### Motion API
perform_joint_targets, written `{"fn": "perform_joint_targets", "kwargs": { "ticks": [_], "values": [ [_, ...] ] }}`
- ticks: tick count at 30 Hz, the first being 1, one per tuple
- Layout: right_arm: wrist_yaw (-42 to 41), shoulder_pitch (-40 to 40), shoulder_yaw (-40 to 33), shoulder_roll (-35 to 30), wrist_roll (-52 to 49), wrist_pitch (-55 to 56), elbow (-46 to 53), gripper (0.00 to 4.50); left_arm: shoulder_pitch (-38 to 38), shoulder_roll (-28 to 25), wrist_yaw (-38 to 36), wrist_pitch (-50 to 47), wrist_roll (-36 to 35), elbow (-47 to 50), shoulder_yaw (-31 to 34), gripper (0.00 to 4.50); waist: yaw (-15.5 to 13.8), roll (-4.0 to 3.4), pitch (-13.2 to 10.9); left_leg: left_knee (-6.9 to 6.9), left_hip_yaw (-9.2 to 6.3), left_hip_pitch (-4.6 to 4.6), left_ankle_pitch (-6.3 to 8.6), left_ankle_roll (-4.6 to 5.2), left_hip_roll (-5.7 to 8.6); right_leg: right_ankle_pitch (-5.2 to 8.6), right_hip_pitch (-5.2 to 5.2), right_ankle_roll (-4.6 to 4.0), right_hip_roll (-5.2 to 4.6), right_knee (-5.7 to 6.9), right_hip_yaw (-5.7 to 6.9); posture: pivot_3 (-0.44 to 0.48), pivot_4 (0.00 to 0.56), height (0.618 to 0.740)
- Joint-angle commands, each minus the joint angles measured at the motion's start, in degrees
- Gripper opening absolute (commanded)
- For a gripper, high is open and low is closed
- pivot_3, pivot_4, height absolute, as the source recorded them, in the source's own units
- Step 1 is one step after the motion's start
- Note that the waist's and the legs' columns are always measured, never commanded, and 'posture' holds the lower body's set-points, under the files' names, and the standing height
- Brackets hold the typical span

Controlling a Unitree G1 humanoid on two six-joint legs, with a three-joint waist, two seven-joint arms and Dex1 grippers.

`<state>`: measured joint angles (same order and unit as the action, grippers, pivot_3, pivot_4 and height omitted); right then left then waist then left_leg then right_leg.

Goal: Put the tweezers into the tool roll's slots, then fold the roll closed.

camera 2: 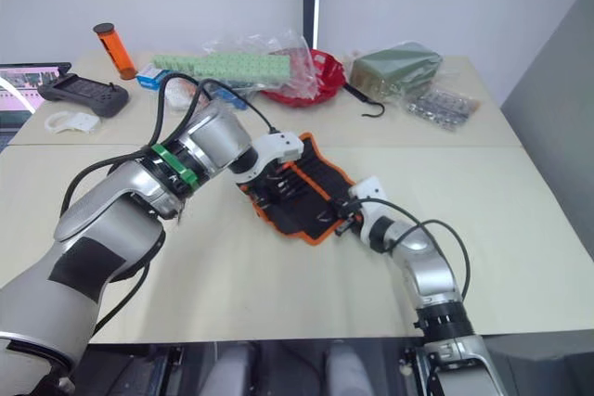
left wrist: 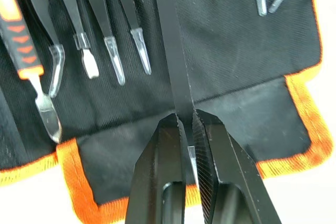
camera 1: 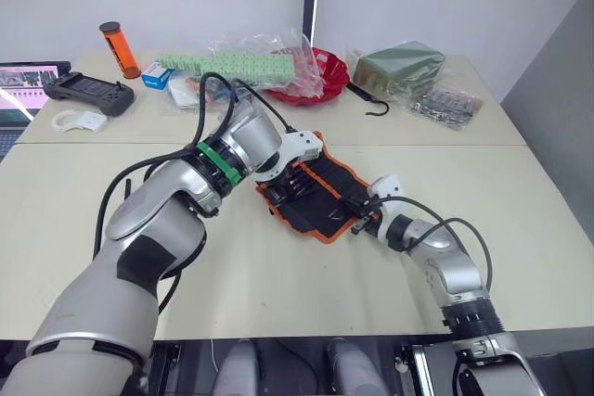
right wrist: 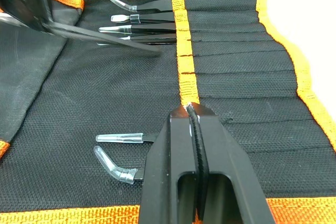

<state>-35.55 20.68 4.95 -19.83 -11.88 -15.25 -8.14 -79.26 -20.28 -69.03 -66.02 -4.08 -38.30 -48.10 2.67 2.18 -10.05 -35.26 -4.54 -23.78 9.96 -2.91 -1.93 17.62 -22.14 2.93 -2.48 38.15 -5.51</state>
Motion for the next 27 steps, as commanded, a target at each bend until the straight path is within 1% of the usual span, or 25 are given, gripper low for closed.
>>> {"fn": "perform_joint_targets", "kwargs": {
  "ticks": [1, 6, 10, 15, 27],
  "values": [
    [0.8, -2.2, 0.6, -0.1, 1.6, -1.4, -1.1, 0.0, -2.0, 1.1, 0.6, 2.1, 2.5, -2.1, 1.4, 0.01, 0.0, 0.0, 0.0, 0.0, 0.0, -0.01, 0.0, 0.0, 0.0, 0.0, 0.0, -0.01, 0.0, 0.0, 0.0, 0.0, 0.15, 0.74],
    [1.1, -2.7, 0.6, -0.4, 1.5, -1.6, -0.5, 0.0, -2.4, 3.0, 1.3, 3.7, 4.3, -5.5, 2.6, 0.01, -0.1, 0.0, 0.0, -0.01, 0.0, -0.01, 0.0, 0.0, 0.01, -0.01, 0.0, -0.02, 0.0, 0.0, 0.0, 0.0, 0.15, 0.74],
    [1.2, -2.9, 0.5, -0.5, 1.4, -1.7, -0.3, 0.0, -3.2, 5.1, 2.1, 4.9, 5.0, -9.0, 5.3, 0.01, -0.1, 0.0, 0.0, -0.02, 0.0, -0.02, 0.0, 0.0, 0.02, -0.01, 0.01, -0.02, -0.01, 0.0, 0.0, 0.0, 0.15, 0.74],
    [1.2, -3.0, 0.5, -0.5, 1.4, -2.0, 0.0, 0.0, -3.6, 6.7, 1.2, 5.4, 5.6, -9.9, 6.9, 0.01, -0.1, 0.0, 0.0, -0.02, 0.0, -0.02, 0.0, 0.0, 0.02, -0.01, 0.01, -0.02, -0.01, 0.0, 0.0, 0.0, 0.15, 0.74],
    [1.3, -2.9, 0.6, -0.4, 1.3, -2.3, 0.4, 0.0, -3.2, 9.7, 2.5, 8.1, 7.7, -12.6, 10.1, 0.01, -0.1, 0.0, 0.0, -0.02, -0.01, -0.03, 0.0, 0.0, 0.02, -0.06, 0.01, -0.11, -0.01, 0.0, 0.0, 0.0, 0.15, 0.74]
  ]
}}
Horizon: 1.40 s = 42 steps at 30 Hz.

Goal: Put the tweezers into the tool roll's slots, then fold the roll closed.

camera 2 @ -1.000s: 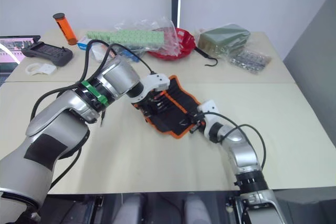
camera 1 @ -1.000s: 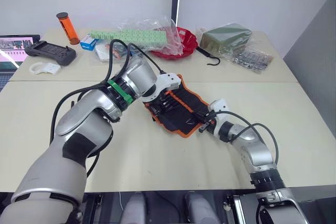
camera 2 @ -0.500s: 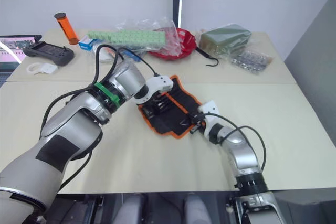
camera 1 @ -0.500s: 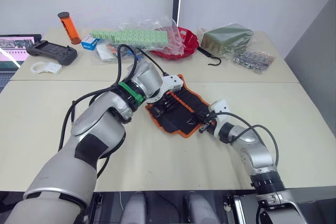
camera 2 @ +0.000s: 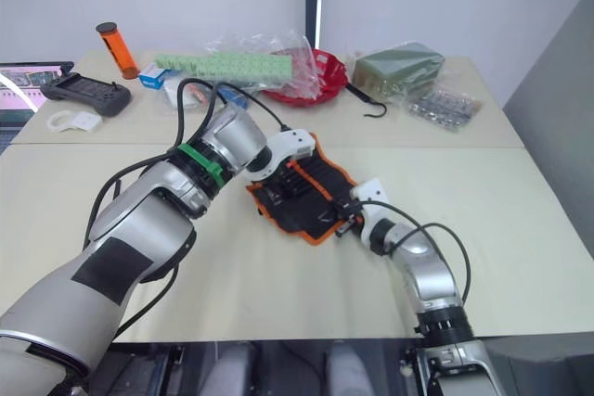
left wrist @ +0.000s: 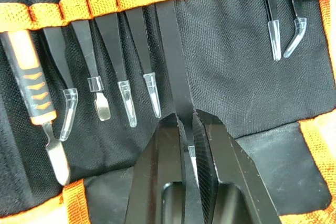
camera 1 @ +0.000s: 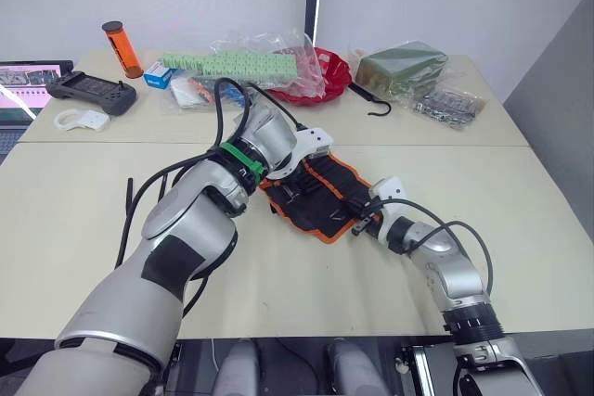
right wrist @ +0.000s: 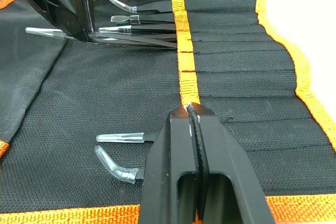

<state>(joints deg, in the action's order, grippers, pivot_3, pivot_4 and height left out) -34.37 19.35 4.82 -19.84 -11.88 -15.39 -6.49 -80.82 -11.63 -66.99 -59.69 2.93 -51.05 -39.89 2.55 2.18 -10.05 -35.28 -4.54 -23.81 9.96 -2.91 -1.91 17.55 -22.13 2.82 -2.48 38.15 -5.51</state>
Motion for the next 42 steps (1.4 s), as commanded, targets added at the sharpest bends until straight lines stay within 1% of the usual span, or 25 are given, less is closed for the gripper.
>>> {"fn": "perform_joint_targets", "kwargs": {
  "ticks": [1, 9, 12, 15, 17, 19, 22, 26, 28, 29, 30, 34, 35, 39, 40, 42],
  "values": [
    [0.1, -1.5, 0.7, -0.4, 1.3, -2.2, -1.2, 0.0, -1.5, 1.4, 1.1, 2.5, 0.8, -0.2, 2.5, 0.01, 0.0, 0.0, 0.0, 0.0, 0.0, 0.0, 0.0, 0.0, 0.0, 0.0, 0.0, 0.0, 0.0, 0.0, 0.0, 0.0, 0.15, 0.74],
    [0.3, -1.9, 1.1, -0.1, 1.4, -2.6, -0.5, 0.0, -0.9, 4.7, 8.8, 9.7, 2.5, -4.8, 7.7, 0.01, 0.0, 0.0, 0.0, 0.0, 0.0, 0.0, 0.0, 0.0, 0.0, 0.0, 0.0, 0.0, 0.0, 0.01, 0.0, 0.0, 0.15, 0.74],
    [0.4, -2.0, 1.2, -0.2, 1.3, -2.9, -0.1, 0.0, -0.3, 5.7, 9.9, 12.3, 2.6, -5.6, 9.1, 0.01, 0.0, 0.0, 0.0, 0.0, 0.0, 0.0, 0.0, 0.0, 0.01, -0.01, 0.0, 0.0, -0.01, 0.02, 0.0, 0.0, 0.15, 0.74],
    [0.5, -2.1, 1.1, -0.3, 1.3, -3.0, 0.1, 0.0, 0.8, 6.6, 11.7, 14.3, 1.6, -5.3, 12.0, 0.01, -0.1, 0.0, 0.0, 0.0, 0.0, 0.0, 0.0, 0.0, 0.01, -0.01, 0.0, 0.0, -0.01, 0.03, 0.0, 0.0, 0.15, 0.74],
    [0.6, -2.1, 1.1, -0.2, 1.2, -3.1, 0.4, 0.0, 2.4, 7.4, 17.9, 20.0, 2.4, -5.7, 14.1, 0.01, -0.1, -0.01, 0.0, 0.0, 0.0, 0.0, 0.0, 0.0, 0.01, -0.01, 0.0, -0.01, -0.01, 0.04, -0.01, 0.0, 0.15, 0.74],
    [0.8, -2.1, 1.2, -0.1, 1.2, -3.3, 0.6, 0.0, 3.4, 8.2, 21.8, 23.6, 3.4, -7.3, 15.1, 0.01, -0.3, -0.01, 0.0, -0.02, 0.0, 0.0, 0.0, 0.0, 0.03, -0.02, 0.0, 0.0, -0.04, 0.05, -0.01, 0.0, 0.15, 0.74],
    [0.9, -2.2, 1.4, 0.2, 1.2, -3.6, 0.9, 0.0, 4.7, 8.7, 23.4, 28.7, 4.2, -10.0, 15.9, 0.01, -0.3, -0.01, 0.0, -0.06, 0.0, 0.0, 0.0, 0.0, 0.05, -0.04, 0.01, 0.01, -0.05, 0.07, -0.02, 0.0, 0.15, 0.74],
    [0.7, -2.5, 1.2, -0.3, 1.1, -3.8, 1.3, 0.0, 4.8, 8.8, 23.5, 30.6, 4.8, -11.5, 16.9, 0.01, -0.4, -0.01, 0.0, -0.22, -0.01, 0.0, 0.0, 0.0, 0.07, -0.04, 0.04, 0.02, -0.05, 0.18, -0.01, 0.0, 0.15, 0.74],
    [0.5, -2.5, 0.9, -0.6, 1.1, -3.8, 1.1, 0.0, 5.2, 8.2, 18.6, 31.5, 2.1, -10.3, 19.4, 0.91, -0.3, -0.02, 0.0, -0.36, -0.01, 0.0, 0.0, 0.0, 0.08, -0.03, 0.04, 0.03, -0.04, 0.28, -0.01, 0.0, 0.15, 0.74],
    [0.4, -2.5, 0.8, -0.8, 1.1, -3.7, 1.0, 0.0, 5.2, 7.9, 17.2, 31.4, 1.2, -9.8, 20.4, 1.14, -0.3, -0.02, 0.0, -0.39, -0.01, -0.01, 0.0, 0.0, 0.07, -0.03, 0.04, 0.04, -0.04, 0.31, -0.01, 0.0, 0.15, 0.74],
    [0.4, -2.5, 0.7, -0.9, 1.1, -3.7, 1.0, 0.0, 5.2, 7.7, 16.4, 31.3, 0.9, -9.5, 21.1, 1.56, -0.3, -0.02, 0.0, -0.4, -0.01, -0.01, 0.0, 0.0, 0.07, -0.03, 0.04, 0.04, -0.03, 0.33, -0.01, 0.0, 0.15, 0.74],
    [0.0, -2.2, 0.6, -1.3, 1.2, -3.6, 0.4, 0.0, 5.0, 5.8, 11.5, 27.0, -1.1, -6.8, 23.8, 2.86, -0.2, -0.02, 0.0, -0.44, -0.01, -0.02, 0.0, 0.01, 0.07, -0.02, 0.04, 0.05, -0.04, 0.38, 0.0, 0.0, 0.15, 0.74],
    [-0.1, -2.0, 0.6, -1.3, 1.2, -3.6, 0.3, 0.0, 5.4, 5.0, 10.5, 26.4, -1.3, -5.5, 24.1, 3.19, -0.2, -0.02, 0.0, -0.45, -0.02, -0.02, 0.01, 0.02, 0.08, -0.02, 0.04, 0.05, -0.04, 0.39, -0.01, 0.0, 0.15, 0.74],
    [-0.9, -1.3, 0.0, -1.7, 0.7, -3.3, 0.0, 0.0, 7.6, -0.7, 7.4, 21.8, -3.0, 3.5, 26.1, 4.47, 0.1, -0.03, 0.0, -0.45, -0.02, -0.02, 0.01, 0.02, 0.06, -0.02, 0.02, 0.05, -0.03, 0.44, 0.0, 0.0, 0.15, 0.74],
    [-1.1, -1.2, -0.2, -1.9, 0.5, -3.2, 0.0, 0.0, 8.3, -1.8, 7.0, 20.7, -3.4, 5.8, 26.5, 4.47, 0.2, -0.03, 0.0, -0.44, -0.03, -0.02, 0.01, 0.02, 0.06, -0.02, 0.0, 0.05, -0.03, 0.49, 0.0, 0.0, 0.15, 0.74],
    [-1.8, -0.3, -1.7, -2.6, -0.2, -1.9, -0.8, 0.0, 11.2, -6.2, 5.5, 18.9, -6.7, 14.3, 30.4, 4.47, 0.2, -0.04, 0.0, -0.45, -0.05, 0.0, 0.02, 0.04, 0.07, -0.02, -0.02, 0.05, -0.03, 0.62, -0.01, 0.0, 0.15, 0.74]
  ]
}}
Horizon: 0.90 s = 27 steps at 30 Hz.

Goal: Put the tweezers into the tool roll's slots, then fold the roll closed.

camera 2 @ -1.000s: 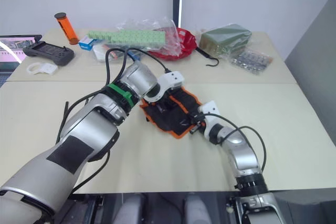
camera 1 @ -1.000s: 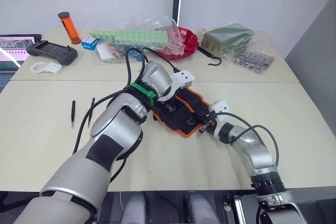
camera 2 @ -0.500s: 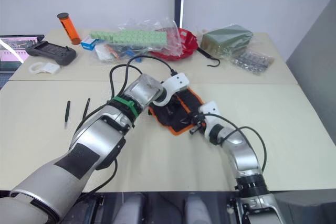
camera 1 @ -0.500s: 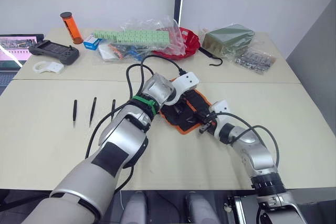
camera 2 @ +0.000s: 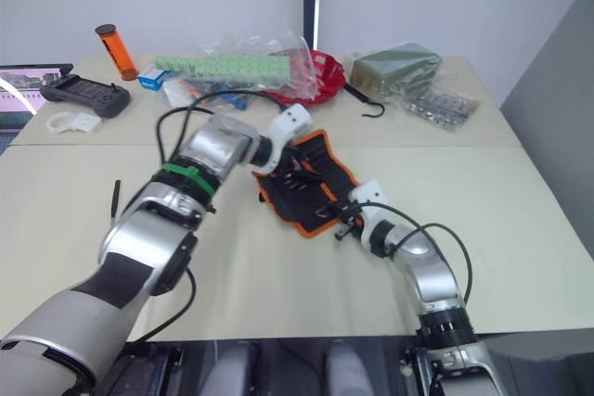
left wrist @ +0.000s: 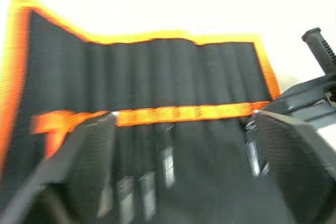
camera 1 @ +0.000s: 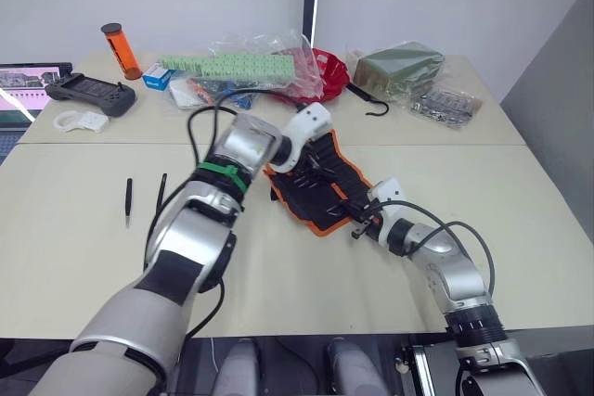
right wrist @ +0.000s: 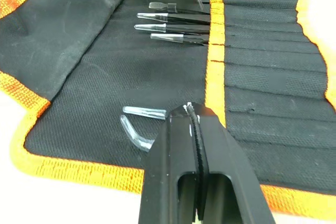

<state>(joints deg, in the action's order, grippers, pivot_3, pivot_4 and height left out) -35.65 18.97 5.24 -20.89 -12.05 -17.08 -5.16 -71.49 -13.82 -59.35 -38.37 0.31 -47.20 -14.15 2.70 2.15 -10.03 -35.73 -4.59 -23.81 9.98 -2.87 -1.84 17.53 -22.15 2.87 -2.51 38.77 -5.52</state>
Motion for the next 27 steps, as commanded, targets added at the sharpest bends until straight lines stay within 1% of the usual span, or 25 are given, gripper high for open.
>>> {"fn": "perform_joint_targets", "kwargs": {
  "ticks": [1, 3, 5, 7, 8, 10, 12, 15, 17, 20, 23, 24, 25, 26, 27],
  "values": [
    [-1.3, 0.5, -2.7, -1.9, -0.7, 0.0, -2.1, 0.0, 3.7, -6.1, -2.3, -3.3, -5.8, 14.7, 6.8, 4.47, 0.0, -0.01, 0.0, 0.0, 0.0, 0.01, 0.0, 0.0, 0.0, 0.0, -0.01, 0.0, 0.0, 0.03, 0.0, 0.0, 0.15, 0.74],
    [-2.6, 1.2, -3.5, -2.5, -1.8, 0.0, -1.9, 0.0, 7.7, -9.3, -2.1, -4.2, -8.1, 22.3, 9.7, 4.47, 0.0, -0.04, 0.0, -0.01, 0.0, 0.01, 0.0, 0.0, -0.01, -0.01, -0.02, -0.01, -0.01, 0.06, -0.01, 0.0, 0.15, 0.74],
    [-3.7, 1.6, -3.9, -2.9, -2.3, 0.0, -1.6, 0.0, 12.1, -11.9, -1.6, -4.7, -9.6, 29.3, 11.1, 4.47, 0.0, -0.05, 0.0, -0.02, -0.01, 0.01, 0.01, 0.0, -0.01, -0.01, -0.03, -0.02, -0.02, 0.11, -0.01, 0.0, 0.15, 0.74],
    [-4.4, 2.3, -5.0, -2.6, -4.3, -0.8, -1.2, 0.0, 19.4, -12.9, 1.4, 0.4, -12.2, 38.0, 17.0, 4.47, -0.3, -0.07, 0.0, -0.05, -0.06, 0.01, 0.01, 0.0, 0.0, -0.02, -0.02, -0.04, -0.02, 0.15, 0.0, 0.0, 0.15, 0.74],
    [-4.5, 2.7, -5.4, -2.5, -4.8, -1.1, -1.3, 0.0, 22.8, -14.0, 3.3, 1.7, -11.8, 41.3, 18.4, 4.47, -0.4, -0.07, 0.0, -0.06, -0.05, 0.01, 0.01, 0.0, 0.01, -0.03, -0.02, -0.05, -0.06, 0.16, -0.01, 0.0, 0.15, 0.74],
    [-4.9, 3.3, -5.0, -2.7, -4.1, -0.9, -2.2, 0.0, 28.7, -16.5, 5.8, 0.5, -11.1, 46.8, 19.7, 4.47, -0.3, -0.07, 0.0, -0.09, -0.05, 0.0, 0.01, 0.0, 0.01, -0.04, -0.03, -0.06, -0.07, 0.15, -0.01, 0.0, 0.15, 0.74],
    [-5.3, 4.0, -4.7, -2.5, -3.5, -0.5, -3.2, 0.0, 33.8, -17.9, 6.8, -0.5, -13.2, 51.2, 22.5, 4.47, -0.2, -0.07, 0.0, -0.08, -0.06, 0.01, 0.01, 0.01, -0.01, -0.04, -0.04, -0.07, -0.05, 0.16, 0.0, 0.0, 0.15, 0.74],
    [-5.7, 5.2, -4.7, -2.1, -3.3, -0.4, -4.4, 0.0, 40.0, -18.9, 9.5, 0.2, -15.9, 55.9, 27.7, 4.47, -0.3, -0.07, 0.0, -0.08, -0.07, 0.01, 0.01, 0.01, -0.02, -0.04, -0.05, -0.07, -0.05, 0.16, 0.02, 0.0, 0.15, 0.74],
    [-5.7, 5.7, -4.4, -2.1, -2.8, -0.2, -5.3, 0.0, 42.3, -19.1, 10.8, 0.1, -17.6, 57.6, 29.8, 4.47, -0.4, -0.07, 0.0, -0.1, -0.06, 0.0, 0.01, 0.01, -0.01, -0.04, -0.04, -0.07, -0.06, 0.14, 0.01, 0.0, 0.15, 0.74],
    [-6.7, 6.1, -2.6, -2.9, -0.4, 0.6, -9.1, 0.0, 49.6, -20.7, 9.2, -0.3, -22.7, 62.0, 36.1, 4.47, -0.2, -0.07, 0.0, -0.08, -0.03, 0.02, 0.02, 0.01, -0.02, -0.04, -0.04, -0.07, -0.07, 0.12, 0.01, 0.0, 0.15, 0.74],
    [-7.2, 6.7, -2.3, -3.1, 0.5, 1.6, -11.8, 0.0, 55.5, -22.5, 9.7, 0.7, -24.8, 63.9, 40.6, 4.47, 0.0, -0.07, 0.0, -0.02, -0.03, 0.08, 0.04, 0.04, -0.06, -0.05, -0.04, -0.09, -0.05, 0.13, 0.01, 0.0, 0.15, 0.74],
    [-7.6, 6.8, -2.2, -3.1, 0.7, 2.2, -12.5, 0.0, 58.0, -22.8, 9.9, -0.4, -26.4, 64.2, 43.4, 4.47, 0.0, -0.07, 0.0, -0.02, -0.03, 0.09, 0.04, 0.04, -0.11, -0.05, -0.04, -0.09, -0.02, 0.12, 0.04, 0.0, 0.15, 0.74],
    [-7.9, 7.0, -2.2, -3.0, 0.8, 2.6, -13.1, 0.0, 59.9, -22.4, 10.6, -3.7, -30.1, 64.1, 47.4, 4.47, 0.0, -0.07, 0.0, -0.03, -0.03, 0.1, 0.04, 0.04, -0.11, -0.05, -0.04, -0.09, -0.02, 0.11, 0.03, 0.0, 0.15, 0.74],
    [-8.1, 7.2, -2.2, -3.0, 0.9, 3.0, -13.7, 0.0, 62.1, -21.8, 11.2, -4.8, -32.6, 63.8, 50.8, 4.47, 0.0, -0.07, 0.0, -0.03, 0.0, 0.14, 0.04, 0.04, -0.11, -0.05, -0.02, -0.09, -0.03, 0.11, 0.03, 0.0, 0.15, 0.74],
    [-8.3, 7.4, -2.2, -2.9, 0.9, 3.6, -14.5, 0.0, 65.6, -21.5, 11.2, -3.5, -32.8, 63.8, 53.1, 4.47, 0.1, -0.07, 0.0, -0.04, 0.01, 0.15, 0.04, 0.04, -0.12, -0.05, -0.01, -0.09, -0.03, 0.11, 0.03, 0.0, 0.15, 0.74]
  ]
}}
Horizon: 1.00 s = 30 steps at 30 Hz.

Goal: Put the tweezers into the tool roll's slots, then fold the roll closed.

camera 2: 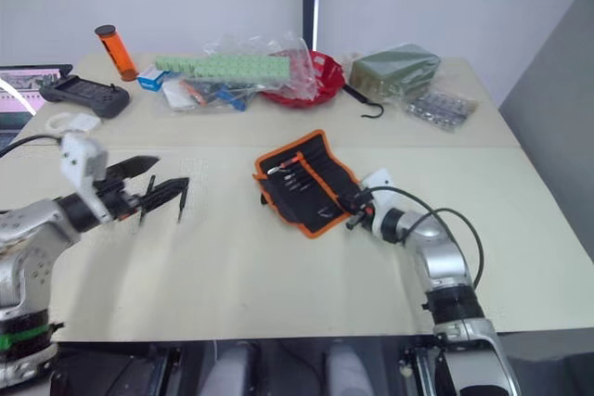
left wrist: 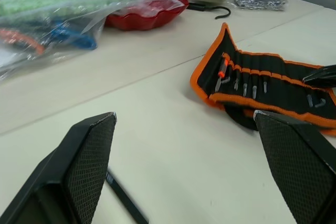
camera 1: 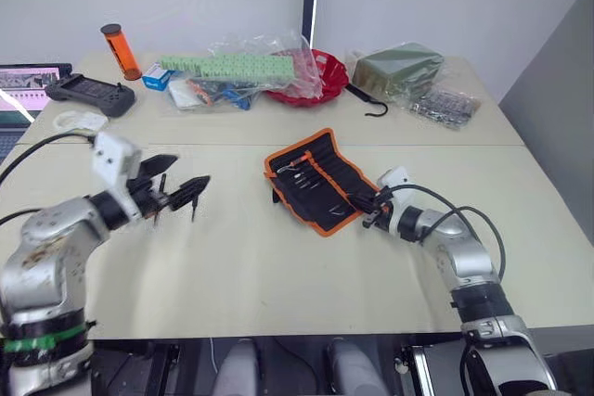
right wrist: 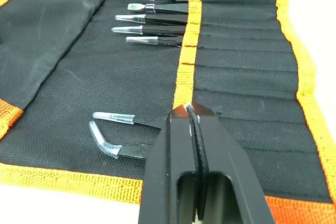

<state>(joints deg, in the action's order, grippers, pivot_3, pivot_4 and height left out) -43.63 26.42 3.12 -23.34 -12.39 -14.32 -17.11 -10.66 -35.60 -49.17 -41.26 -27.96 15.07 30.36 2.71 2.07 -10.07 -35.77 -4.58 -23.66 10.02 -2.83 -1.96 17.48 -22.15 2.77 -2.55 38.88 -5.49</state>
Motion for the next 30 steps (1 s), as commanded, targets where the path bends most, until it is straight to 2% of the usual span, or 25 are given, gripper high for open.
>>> {"fn": "perform_joint_targets", "kwargs": {
  "ticks": [1, 4, 7, 12, 15, 20, 25, 28, 30],
  "values": [
    [-0.5, 0.2, -0.1, -0.4, 1.2, 1.3, -3.3, 0.0, 8.6, 0.7, 0.6, 1.9, -4.1, 2.1, 10.2, 4.47, 0.1, 0.0, 0.0, 0.0, 0.01, 0.03, 0.0, 0.0, -0.02, 0.0, 0.01, 0.0, -0.01, -0.03, 0.01, 0.0, 0.15, 0.74],
    [-1.2, 1.2, 0.3, -0.3, 1.6, 3.4, -6.2, 0.0, 20.3, 3.8, 0.2, 9.9, -2.0, 4.2, 14.7, 4.47, 0.1, 0.01, 0.0, 0.06, 0.11, 0.21, 0.01, -0.01, -0.02, 0.01, 0.13, -0.02, -0.05, -0.11, -0.03, 0.0, 0.15, 0.74],
    [-2.0, 2.0, 0.4, -0.1, 1.6, 4.9, -8.4, 0.0, 28.7, 9.0, 2.7, 15.5, -2.8, 5.7, 19.3, 4.47, -0.3, 0.15, 0.1, 0.08, 0.17, 0.28, 0.01, -0.01, -0.11, -0.02, 0.26, -0.12, -0.04, -0.32, -0.01, 0.0, 0.15, 0.74],
    [-3.2, 2.8, 0.6, 0.3, 1.6, 6.4, -10.3, 0.0, 37.2, 15.9, 5.9, 23.4, -3.4, 3.8, 23.1, 4.47, -0.4, 0.21, 0.1, 0.12, 0.14, 0.72, 0.03, -0.03, -0.17, 0.04, 0.94, -0.23, -0.02, -0.85, 0.09, 0.0, 0.15, 0.74],
    [-3.4, 3.4, 0.7, 0.6, 1.7, 7.2, -11.7, 0.0, 40.1, 17.1, 7.2, 26.6, -2.9, 2.1, 23.3, 4.47, -0.3, 0.24, 0.1, 0.13, 0.18, 0.75, 0.06, -0.07, -0.18, 0.07, 0.96, -0.26, -0.02, -0.89, 0.05, 0.0, 0.15, 0.74],
    [-4.4, 3.7, 0.9, 0.4, 1.9, 7.6, -12.7, 0.0, 41.7, 17.7, 9.5, 27.3, -6.2, 2.1, 23.5, 4.47, -0.2, 0.24, 0.1, 0.16, 0.19, 0.76, 0.08, -0.08, -0.2, 0.1, 0.94, -0.27, 0.01, -0.89, 0.04, 0.0, 0.15, 0.74],
    [-4.9, 3.6, 1.0, 0.5, 2.1, 8.0, -13.1, 0.0, 39.7, 17.3, 14.8, 26.9, -4.2, 3.3, 19.5, 4.47, -0.2, 0.23, 0.1, 0.17, 0.19, 0.76, 0.09, -0.09, -0.19, 0.12, 0.94, -0.26, 0.01, -0.89, 0.04, 0.0, 0.15, 0.74],
    [-4.7, 3.5, 1.1, 0.6, 2.1, 7.9, -12.6, 0.0, 31.6, 17.3, 28.3, 15.8, -11.6, 5.0, 19.3, 4.47, -0.3, 0.23, 0.1, 0.17, 0.18, 0.76, 0.09, -0.09, -0.19, 0.11, 0.95, -0.24, 0.02, -0.88, 0.04, 0.0, 0.15, 0.74],
    [-4.5, 3.3, 1.1, 0.7, 2.0, 7.6, -12.1, 0.0, 27.0, 17.5, 34.4, 13.1, -12.6, 7.1, 17.9, 4.47, -0.3, 0.29, 0.2, 0.13, 0.1, 0.75, 0.09, -0.08, -0.19, 0.08, 0.96, -0.2, 0.04, -0.85, 0.1, 0.0, 0.15, 0.74]
  ]
}}
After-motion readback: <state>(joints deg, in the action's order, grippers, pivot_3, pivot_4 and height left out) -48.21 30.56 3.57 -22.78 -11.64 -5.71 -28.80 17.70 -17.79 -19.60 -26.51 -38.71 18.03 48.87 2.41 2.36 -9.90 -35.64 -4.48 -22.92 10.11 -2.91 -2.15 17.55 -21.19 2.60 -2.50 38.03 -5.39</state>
